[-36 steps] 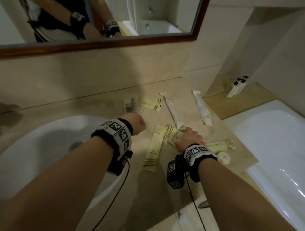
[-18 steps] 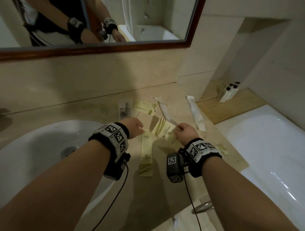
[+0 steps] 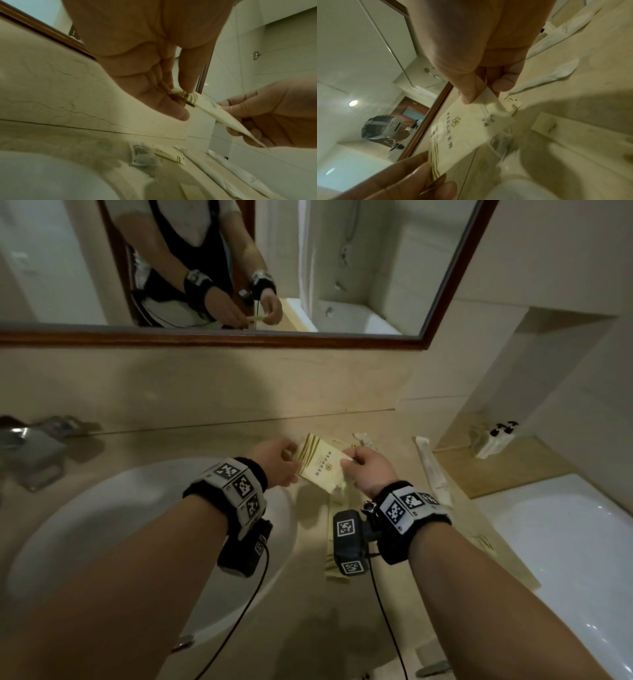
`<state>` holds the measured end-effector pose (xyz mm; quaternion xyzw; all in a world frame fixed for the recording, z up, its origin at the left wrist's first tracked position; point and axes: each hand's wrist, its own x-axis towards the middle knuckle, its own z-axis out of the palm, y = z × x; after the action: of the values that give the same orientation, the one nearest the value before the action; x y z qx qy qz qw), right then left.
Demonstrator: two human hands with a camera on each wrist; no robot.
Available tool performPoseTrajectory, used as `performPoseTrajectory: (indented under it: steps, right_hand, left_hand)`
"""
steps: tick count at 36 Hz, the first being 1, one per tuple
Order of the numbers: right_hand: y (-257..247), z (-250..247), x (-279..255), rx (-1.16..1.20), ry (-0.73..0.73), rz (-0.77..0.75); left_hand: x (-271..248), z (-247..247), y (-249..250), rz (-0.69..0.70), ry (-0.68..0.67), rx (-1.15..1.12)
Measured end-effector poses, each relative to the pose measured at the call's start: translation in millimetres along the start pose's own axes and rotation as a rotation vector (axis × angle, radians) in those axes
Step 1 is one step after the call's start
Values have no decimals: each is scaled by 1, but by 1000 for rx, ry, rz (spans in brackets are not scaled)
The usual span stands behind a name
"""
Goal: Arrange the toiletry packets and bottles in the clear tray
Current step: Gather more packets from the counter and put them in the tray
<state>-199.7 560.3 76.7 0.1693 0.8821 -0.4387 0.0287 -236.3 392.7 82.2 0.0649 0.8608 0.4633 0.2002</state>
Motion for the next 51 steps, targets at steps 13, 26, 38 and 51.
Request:
performPoseTrajectory:
  steps: [13,26,38,51]
  right_hand:
    - [-70,58,-34,39,-51,-116]
    - [-139,136,-77,17,-94,-151]
    - [-215,238,-106,-111,-166,-361]
    - [-282,377,-152,-446,-260,-740]
  left_hand:
    - [-33,-74,-42,39,141,-101]
    - [-75,-160,-96,28,173,-192]
    - [-128,-257,-161,-16,300,-219]
    - [-212,-352,-262,-138,501,-318]
